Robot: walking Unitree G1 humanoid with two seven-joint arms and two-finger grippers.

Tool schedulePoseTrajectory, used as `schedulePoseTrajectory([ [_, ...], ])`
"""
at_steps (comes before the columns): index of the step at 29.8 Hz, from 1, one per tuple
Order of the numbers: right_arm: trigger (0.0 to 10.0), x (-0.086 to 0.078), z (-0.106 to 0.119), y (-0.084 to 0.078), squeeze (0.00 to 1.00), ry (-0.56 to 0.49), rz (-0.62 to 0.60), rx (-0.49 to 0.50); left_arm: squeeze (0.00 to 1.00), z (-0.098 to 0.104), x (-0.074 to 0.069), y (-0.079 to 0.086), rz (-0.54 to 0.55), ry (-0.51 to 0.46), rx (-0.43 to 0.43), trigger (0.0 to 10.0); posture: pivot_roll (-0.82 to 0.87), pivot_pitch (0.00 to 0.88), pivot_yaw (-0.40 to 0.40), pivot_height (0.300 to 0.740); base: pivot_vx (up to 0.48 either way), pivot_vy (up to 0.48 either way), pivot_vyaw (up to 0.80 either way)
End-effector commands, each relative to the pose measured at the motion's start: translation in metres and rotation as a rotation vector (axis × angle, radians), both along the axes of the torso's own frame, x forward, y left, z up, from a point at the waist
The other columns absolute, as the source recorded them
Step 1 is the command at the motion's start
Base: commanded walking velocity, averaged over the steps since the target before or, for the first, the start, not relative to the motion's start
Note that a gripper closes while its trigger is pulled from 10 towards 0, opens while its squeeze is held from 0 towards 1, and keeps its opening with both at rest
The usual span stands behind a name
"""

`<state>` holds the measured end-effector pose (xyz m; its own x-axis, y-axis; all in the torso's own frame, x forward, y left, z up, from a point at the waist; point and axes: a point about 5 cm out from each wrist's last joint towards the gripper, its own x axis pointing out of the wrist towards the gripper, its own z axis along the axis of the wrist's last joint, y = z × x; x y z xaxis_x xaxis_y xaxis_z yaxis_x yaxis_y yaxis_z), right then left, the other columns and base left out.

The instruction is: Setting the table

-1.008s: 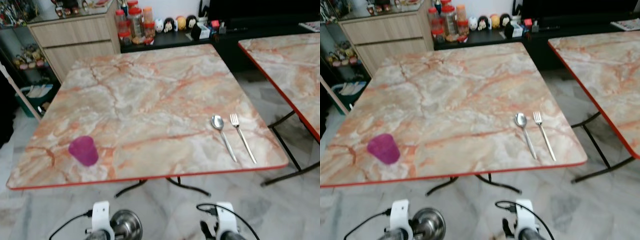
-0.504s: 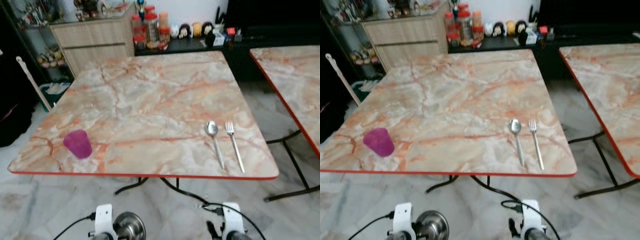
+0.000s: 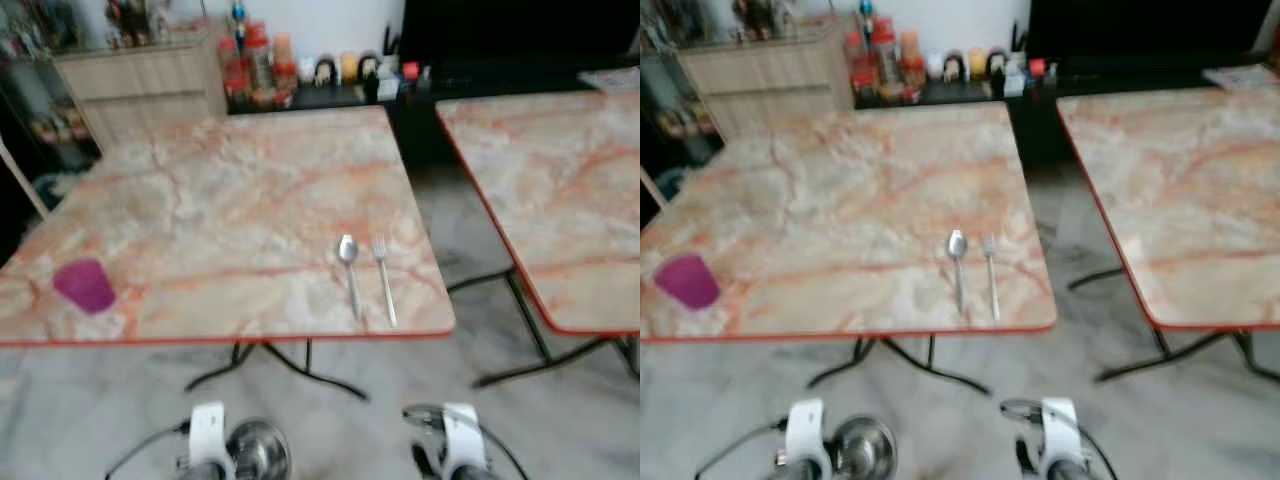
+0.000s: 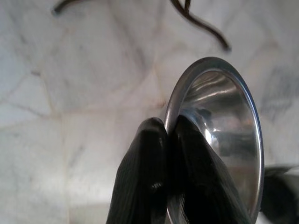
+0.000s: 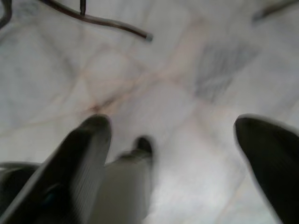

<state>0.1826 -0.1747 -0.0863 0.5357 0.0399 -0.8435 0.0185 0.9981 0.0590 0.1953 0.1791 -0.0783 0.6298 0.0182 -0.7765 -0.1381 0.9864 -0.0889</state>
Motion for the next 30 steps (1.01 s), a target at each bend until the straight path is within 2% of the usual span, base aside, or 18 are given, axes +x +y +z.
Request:
schedulePoseTrajectory([
  [1, 10.0, 0.0047, 0.0026, -0.0033, 0.00, -0.015, -0.005, -0.010, 0.00, 0.0012, 0.0026, -0.0012, -0.001, -0.005, 0.001, 10.0, -0.23, 0.000, 0.069, 0.740, 0.000, -0.315, 0.00],
  [30, 10.0, 0.0020, 0.0012, -0.0039, 0.00, 0.000, -0.001, -0.024, 0.00, 0.0007, 0.0017, -0.0017, -0.021, -0.004, 0.007, 10.0, -0.24, 0.000, 0.079, 0.740, 0.000, -0.382, 0.00],
])
